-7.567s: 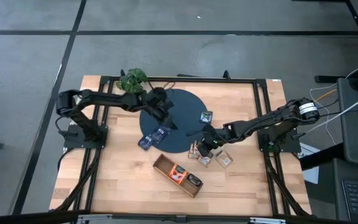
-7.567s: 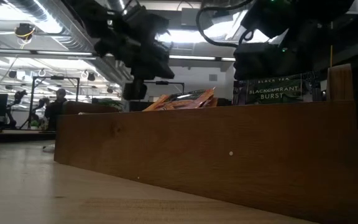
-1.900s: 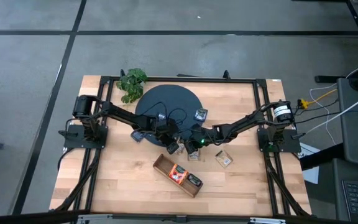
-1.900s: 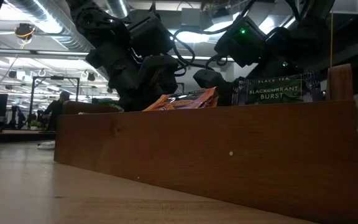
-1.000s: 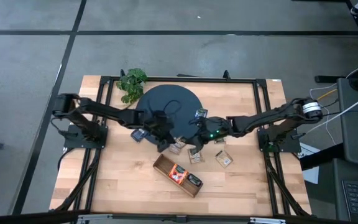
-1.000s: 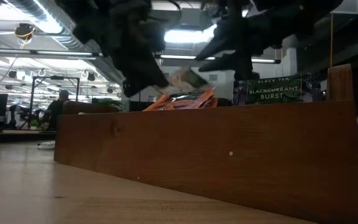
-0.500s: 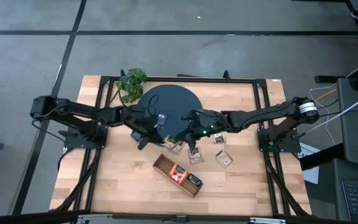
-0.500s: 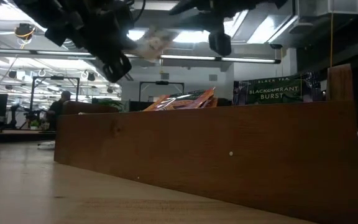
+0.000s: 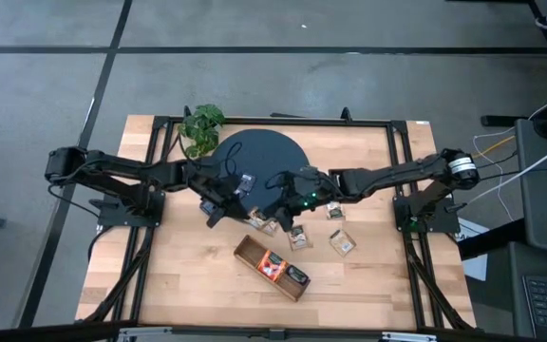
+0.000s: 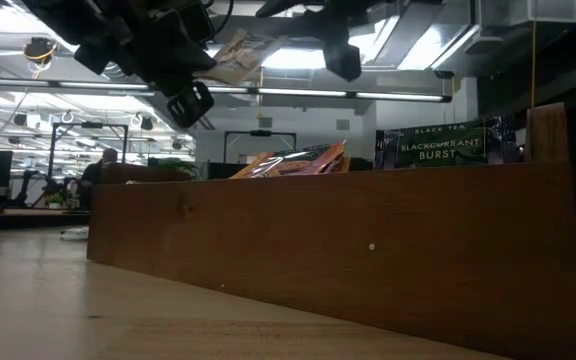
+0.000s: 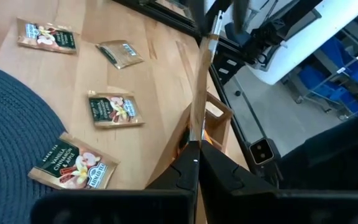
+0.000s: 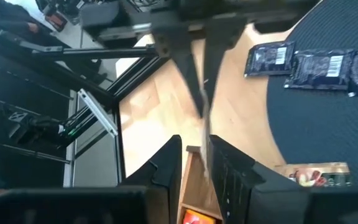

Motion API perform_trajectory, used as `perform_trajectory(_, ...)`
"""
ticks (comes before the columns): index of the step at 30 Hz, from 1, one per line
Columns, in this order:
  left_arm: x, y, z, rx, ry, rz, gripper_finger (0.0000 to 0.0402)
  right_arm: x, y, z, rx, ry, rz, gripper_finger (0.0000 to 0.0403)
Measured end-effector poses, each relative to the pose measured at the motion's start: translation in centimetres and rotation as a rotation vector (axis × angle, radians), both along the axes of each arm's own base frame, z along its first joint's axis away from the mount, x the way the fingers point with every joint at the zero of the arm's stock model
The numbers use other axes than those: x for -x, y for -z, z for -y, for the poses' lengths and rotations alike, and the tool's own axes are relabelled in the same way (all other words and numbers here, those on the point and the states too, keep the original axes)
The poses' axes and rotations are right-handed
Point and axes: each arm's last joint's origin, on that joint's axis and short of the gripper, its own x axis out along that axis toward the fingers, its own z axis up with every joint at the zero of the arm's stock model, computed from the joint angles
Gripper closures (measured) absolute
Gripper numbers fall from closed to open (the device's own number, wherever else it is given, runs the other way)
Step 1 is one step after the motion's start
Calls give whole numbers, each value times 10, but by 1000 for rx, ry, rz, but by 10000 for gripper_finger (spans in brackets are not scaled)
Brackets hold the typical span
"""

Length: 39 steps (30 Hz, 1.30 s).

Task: Pick & Place Tea
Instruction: Put the brown tea bag into the left section of the wooden organizer

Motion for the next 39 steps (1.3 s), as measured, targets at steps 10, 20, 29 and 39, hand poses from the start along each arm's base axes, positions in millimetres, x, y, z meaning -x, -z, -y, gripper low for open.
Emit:
perform_trajectory(10, -1, -4, -4, -12, -9, 52, 399, 0, 0, -3, -19, 4, -3, 320)
perform_trajectory(20, -1, -6, -2, 12, 39, 65, 399, 0, 0, -3, -24, 7, -5, 356)
perform_trajectory(29, -1, -5, -2, 34, 47, 55, 394, 1, 0, -8, -76, 48, -15, 397)
perform_trajectory(39, 8, 6, 1, 147, 206, -87, 391, 6, 9, -39, -154, 113, -82, 399)
